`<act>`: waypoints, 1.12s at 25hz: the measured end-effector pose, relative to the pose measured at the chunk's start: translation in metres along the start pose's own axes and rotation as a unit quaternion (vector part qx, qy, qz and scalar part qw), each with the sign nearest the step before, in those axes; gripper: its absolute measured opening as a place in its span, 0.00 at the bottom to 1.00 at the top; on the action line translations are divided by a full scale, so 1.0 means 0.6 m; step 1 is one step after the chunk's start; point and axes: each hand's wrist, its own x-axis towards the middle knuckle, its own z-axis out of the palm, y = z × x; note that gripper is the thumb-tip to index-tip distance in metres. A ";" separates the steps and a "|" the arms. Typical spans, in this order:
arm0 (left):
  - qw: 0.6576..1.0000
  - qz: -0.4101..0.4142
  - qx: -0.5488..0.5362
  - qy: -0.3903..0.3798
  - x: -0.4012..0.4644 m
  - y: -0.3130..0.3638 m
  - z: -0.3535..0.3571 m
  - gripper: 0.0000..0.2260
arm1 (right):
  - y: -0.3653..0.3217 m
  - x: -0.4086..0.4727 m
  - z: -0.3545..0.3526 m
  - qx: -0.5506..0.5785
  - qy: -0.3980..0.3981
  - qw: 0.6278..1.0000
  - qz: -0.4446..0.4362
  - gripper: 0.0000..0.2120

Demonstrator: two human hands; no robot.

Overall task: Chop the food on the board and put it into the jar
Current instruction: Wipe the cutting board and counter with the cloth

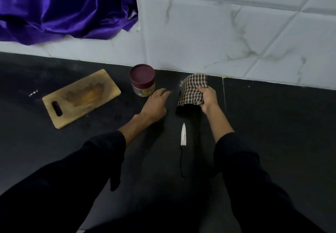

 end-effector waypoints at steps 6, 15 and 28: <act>1.000 -0.006 -0.004 -0.028 0.012 -0.014 0.010 0.27 | 0.004 0.036 -0.007 -0.094 0.009 0.995 -0.038 0.10; 0.999 0.010 -0.032 -0.042 -0.060 -0.014 -0.008 0.27 | 0.020 -0.080 -0.011 -0.313 0.015 0.933 -0.176 0.08; 0.972 -0.107 -0.138 0.156 -0.284 -0.238 -0.100 0.09 | 0.158 -0.229 0.240 -0.449 -0.174 0.835 -0.265 0.06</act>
